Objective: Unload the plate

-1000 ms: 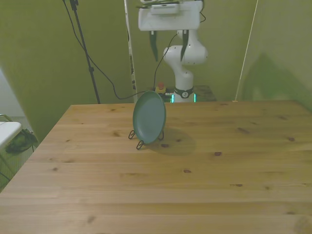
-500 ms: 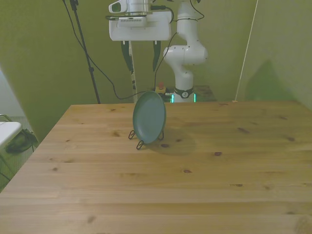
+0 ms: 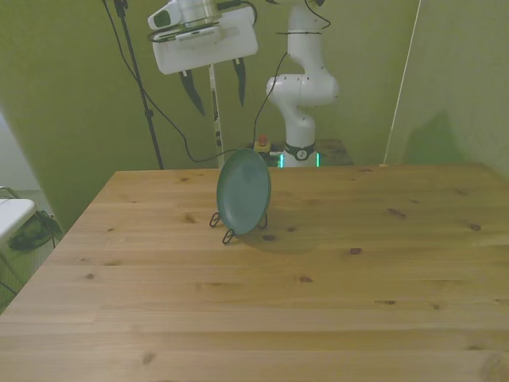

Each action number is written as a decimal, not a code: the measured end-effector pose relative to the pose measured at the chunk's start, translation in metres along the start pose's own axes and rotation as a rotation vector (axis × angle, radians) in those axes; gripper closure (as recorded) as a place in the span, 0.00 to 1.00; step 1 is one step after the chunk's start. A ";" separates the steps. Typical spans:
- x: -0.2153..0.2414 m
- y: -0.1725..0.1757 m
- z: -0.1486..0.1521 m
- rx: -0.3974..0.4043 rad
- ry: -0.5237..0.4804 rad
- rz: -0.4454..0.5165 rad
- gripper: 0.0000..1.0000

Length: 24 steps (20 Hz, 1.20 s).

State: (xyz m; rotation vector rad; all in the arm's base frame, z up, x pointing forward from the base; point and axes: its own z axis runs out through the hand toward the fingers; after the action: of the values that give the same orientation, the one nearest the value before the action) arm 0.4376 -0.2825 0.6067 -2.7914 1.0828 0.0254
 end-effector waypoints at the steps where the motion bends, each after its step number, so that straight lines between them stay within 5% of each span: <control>1: 0.008 0.001 0.003 -0.001 -0.001 -0.027 0.00; 9: 0.015 -0.042 0.044 0.097 -0.153 -0.219 0.00; 24: 0.041 -0.034 0.112 0.175 -0.306 -0.355 0.00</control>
State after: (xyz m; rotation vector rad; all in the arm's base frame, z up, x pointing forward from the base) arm 0.4954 -0.2689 0.4974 -2.6630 0.4891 0.2913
